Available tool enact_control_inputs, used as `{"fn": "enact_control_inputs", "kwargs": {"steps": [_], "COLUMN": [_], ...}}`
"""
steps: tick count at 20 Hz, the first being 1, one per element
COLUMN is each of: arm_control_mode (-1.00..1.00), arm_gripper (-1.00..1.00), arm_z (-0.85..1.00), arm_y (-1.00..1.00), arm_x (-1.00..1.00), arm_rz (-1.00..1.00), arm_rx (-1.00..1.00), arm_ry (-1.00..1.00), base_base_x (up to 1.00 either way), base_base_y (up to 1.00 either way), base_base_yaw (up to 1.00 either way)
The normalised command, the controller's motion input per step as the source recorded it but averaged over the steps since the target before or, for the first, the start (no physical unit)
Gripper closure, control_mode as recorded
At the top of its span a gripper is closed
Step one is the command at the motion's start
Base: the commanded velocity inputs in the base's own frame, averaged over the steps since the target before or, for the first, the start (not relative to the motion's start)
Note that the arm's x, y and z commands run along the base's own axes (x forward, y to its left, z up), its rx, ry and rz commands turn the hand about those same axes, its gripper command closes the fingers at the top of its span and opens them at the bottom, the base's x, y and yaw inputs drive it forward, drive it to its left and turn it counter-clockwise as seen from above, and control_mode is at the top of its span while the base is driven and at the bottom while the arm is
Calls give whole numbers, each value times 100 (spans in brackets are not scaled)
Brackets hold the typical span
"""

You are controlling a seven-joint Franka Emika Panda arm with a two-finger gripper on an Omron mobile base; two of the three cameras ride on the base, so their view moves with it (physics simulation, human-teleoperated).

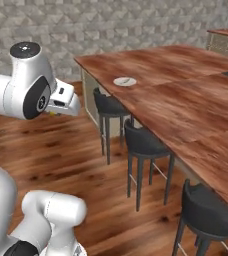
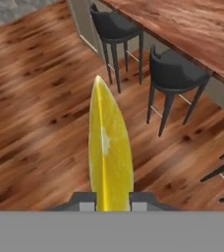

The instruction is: Take the lemon wedge from the fridge and place it on the plate with fish on the dining counter.

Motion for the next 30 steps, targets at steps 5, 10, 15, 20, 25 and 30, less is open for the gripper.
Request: {"fn": "enact_control_inputs", "kwargs": {"steps": [5, 10, 15, 20, 25, 30], "arm_control_mode": [100, 100, 100, 100, 100, 100], "arm_gripper": [100, 100, 100, 100, 100, 100], "arm_z": [0, 0, 0, 0, 0, 0], "arm_y": [0, 0, 0, 0, 0, 0], "arm_x": [0, 0, 0, 0, 0, 0], "arm_rz": [0, 0, 0, 0, 0, 0], "arm_rx": [0, 0, 0, 0, 0, 0], "arm_ry": [0, 0, 0, 0, 0, 0], "base_base_x": [100, 100, 100, 100, 100, 100], "base_base_y": [100, 100, 100, 100, 100, 100], "base_base_yaw": [-55, -54, -46, -38, -38, -42]}}
